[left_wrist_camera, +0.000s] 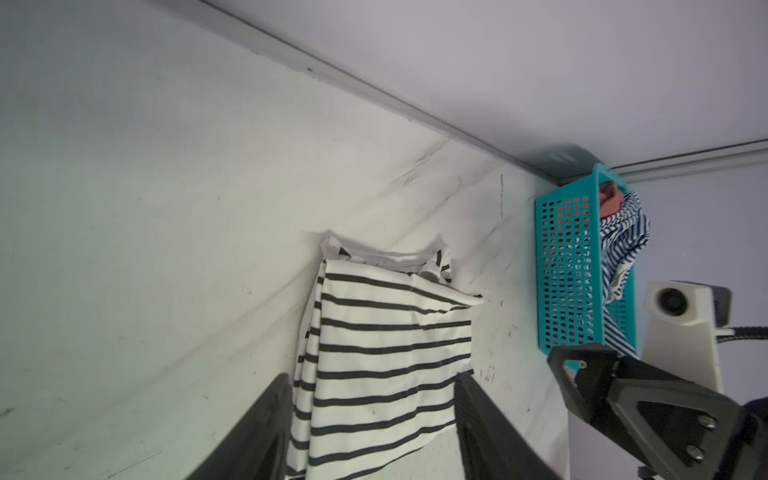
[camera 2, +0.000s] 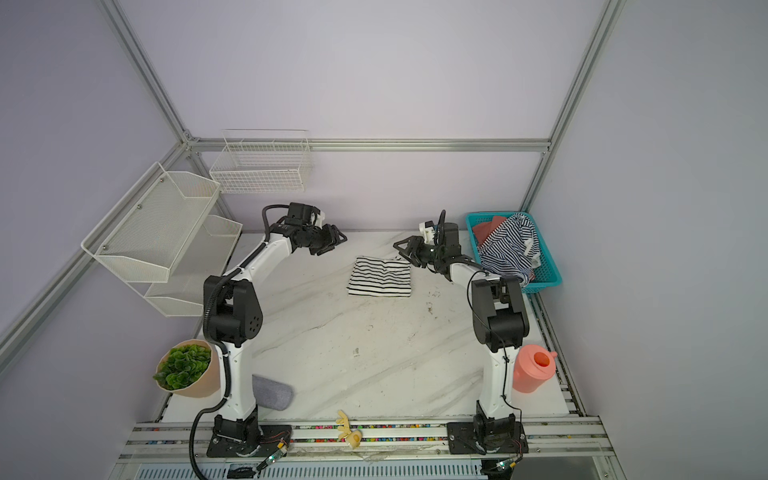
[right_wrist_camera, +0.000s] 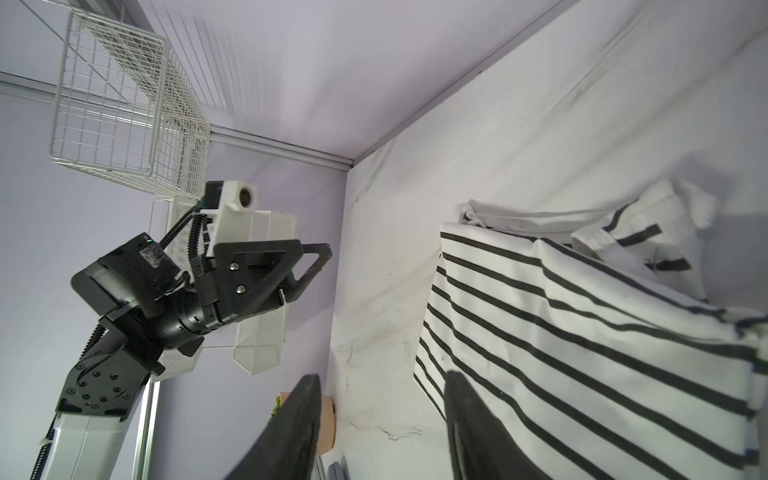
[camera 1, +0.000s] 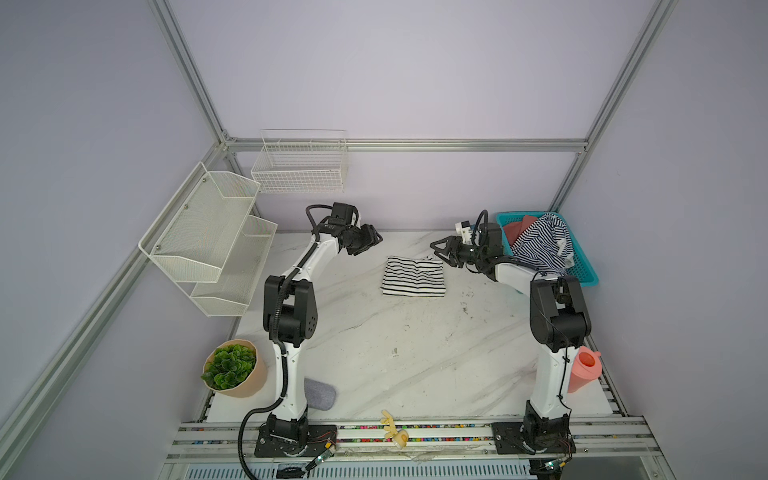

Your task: Fold and stack the tank tops

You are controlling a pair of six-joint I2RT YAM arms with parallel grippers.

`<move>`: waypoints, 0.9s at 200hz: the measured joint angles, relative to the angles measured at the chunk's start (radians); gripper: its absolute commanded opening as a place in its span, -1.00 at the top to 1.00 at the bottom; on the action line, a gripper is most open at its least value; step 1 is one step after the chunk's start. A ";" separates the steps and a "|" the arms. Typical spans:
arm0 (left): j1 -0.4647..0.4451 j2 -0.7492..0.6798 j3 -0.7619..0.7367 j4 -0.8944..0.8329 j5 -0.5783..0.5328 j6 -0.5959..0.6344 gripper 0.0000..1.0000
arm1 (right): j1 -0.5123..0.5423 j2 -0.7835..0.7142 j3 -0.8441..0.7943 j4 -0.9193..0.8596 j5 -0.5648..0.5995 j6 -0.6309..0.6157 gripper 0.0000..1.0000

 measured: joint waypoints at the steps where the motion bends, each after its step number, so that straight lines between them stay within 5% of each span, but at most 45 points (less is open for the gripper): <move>1: 0.000 0.001 -0.002 -0.002 0.000 0.001 -0.30 | 0.000 -0.002 -0.002 0.000 0.000 0.000 -0.02; 127: -0.110 0.148 -0.054 -0.096 0.035 0.025 -0.43 | -0.003 -0.047 -0.130 -0.001 0.001 -0.044 -0.01; 180: -0.128 0.150 -0.053 -0.088 0.038 0.024 -0.43 | -0.012 -0.047 -0.126 -0.175 0.151 -0.164 -0.13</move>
